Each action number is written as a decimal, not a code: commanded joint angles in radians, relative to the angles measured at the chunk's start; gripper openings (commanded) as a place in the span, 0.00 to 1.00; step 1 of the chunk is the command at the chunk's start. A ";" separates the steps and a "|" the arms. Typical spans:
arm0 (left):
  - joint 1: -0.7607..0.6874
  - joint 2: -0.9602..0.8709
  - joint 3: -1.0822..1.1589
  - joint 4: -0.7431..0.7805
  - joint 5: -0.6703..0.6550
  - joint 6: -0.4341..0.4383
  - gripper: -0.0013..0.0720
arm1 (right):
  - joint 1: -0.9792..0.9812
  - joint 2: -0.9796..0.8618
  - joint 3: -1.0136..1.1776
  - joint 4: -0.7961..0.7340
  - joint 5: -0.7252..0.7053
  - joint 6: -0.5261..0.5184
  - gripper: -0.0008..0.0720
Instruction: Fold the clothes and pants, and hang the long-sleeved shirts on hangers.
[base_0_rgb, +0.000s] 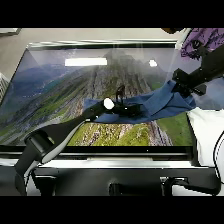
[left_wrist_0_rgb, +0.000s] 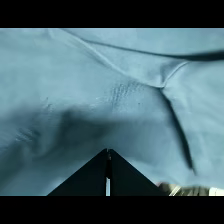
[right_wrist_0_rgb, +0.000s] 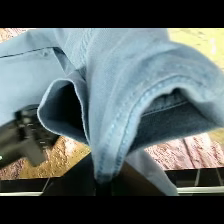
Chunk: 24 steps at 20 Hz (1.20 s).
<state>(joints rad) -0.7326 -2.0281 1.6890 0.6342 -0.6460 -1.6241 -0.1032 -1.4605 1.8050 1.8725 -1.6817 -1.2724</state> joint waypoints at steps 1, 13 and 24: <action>-0.053 -0.045 0.017 -0.066 0.064 -0.045 0.04 | 0.001 0.010 0.010 -0.026 -0.019 0.006 0.05; 0.331 0.151 0.017 0.279 -0.357 -0.045 0.04 | 0.027 0.015 0.010 0.030 0.038 0.159 0.05; 0.894 0.425 0.016 0.373 -0.706 0.009 0.04 | 0.468 -0.097 0.010 0.026 0.264 0.448 0.05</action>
<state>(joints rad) 0.0673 -1.6444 1.7058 0.9920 -1.2747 -1.6428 0.2577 -1.5112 1.8141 1.8992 -1.4837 -0.9092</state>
